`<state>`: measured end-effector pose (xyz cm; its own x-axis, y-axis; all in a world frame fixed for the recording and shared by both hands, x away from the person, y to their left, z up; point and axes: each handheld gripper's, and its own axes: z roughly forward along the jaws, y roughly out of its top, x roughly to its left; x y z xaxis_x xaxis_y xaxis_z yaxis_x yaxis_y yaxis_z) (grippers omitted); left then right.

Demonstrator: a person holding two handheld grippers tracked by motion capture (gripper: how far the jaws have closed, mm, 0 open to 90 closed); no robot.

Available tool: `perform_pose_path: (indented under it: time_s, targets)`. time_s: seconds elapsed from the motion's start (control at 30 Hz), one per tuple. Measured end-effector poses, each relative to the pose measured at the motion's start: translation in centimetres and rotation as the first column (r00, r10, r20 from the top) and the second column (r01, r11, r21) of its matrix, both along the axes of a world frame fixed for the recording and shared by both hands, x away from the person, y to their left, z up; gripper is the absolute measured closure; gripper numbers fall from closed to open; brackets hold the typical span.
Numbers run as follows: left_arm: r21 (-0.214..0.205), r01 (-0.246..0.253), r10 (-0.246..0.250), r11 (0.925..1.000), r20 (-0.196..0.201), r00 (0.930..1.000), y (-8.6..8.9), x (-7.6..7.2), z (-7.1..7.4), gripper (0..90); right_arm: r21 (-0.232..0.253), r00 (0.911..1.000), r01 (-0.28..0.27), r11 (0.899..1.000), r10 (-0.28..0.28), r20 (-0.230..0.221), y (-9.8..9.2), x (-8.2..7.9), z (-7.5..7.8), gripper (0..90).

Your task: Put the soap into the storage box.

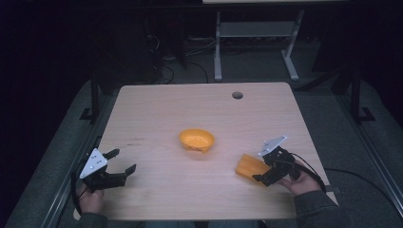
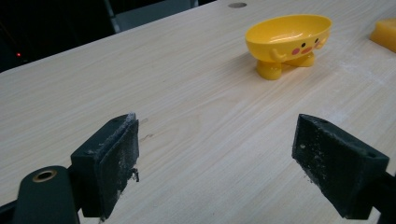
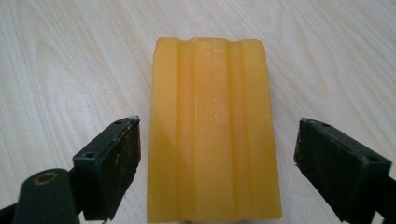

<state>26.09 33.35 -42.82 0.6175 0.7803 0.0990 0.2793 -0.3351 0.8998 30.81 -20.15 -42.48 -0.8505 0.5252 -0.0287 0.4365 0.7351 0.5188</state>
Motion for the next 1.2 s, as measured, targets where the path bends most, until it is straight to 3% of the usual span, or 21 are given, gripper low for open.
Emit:
perform_pose_path:
  time_s: [0.17, 0.6, 1.2]
  targets:
    - [-0.003, -0.002, 0.002, 1.0000, -0.003, 1.0000, 0.0, 0.0, 0.0, 13.9, -0.015, 0.9999, -0.014, 1.000, 0.014, -0.007, 0.6, 0.5, -0.2, 14.0]
    - [-0.006, 0.000, 0.000, 1.0000, -0.001, 1.0000, 0.0, 0.0, 0.0, 13.9, -0.061, 0.9968, -0.025, 0.998, 0.020, -0.077, 2.0, 1.7, -1.6, 14.2]
    - [-0.007, 0.000, 0.000, 1.0000, -0.001, 1.0000, 0.0, 0.0, 0.1, 13.9, -0.126, 0.9950, -0.050, 0.991, 0.038, -0.092, 3.0, 2.0, -2.6, 18.9]
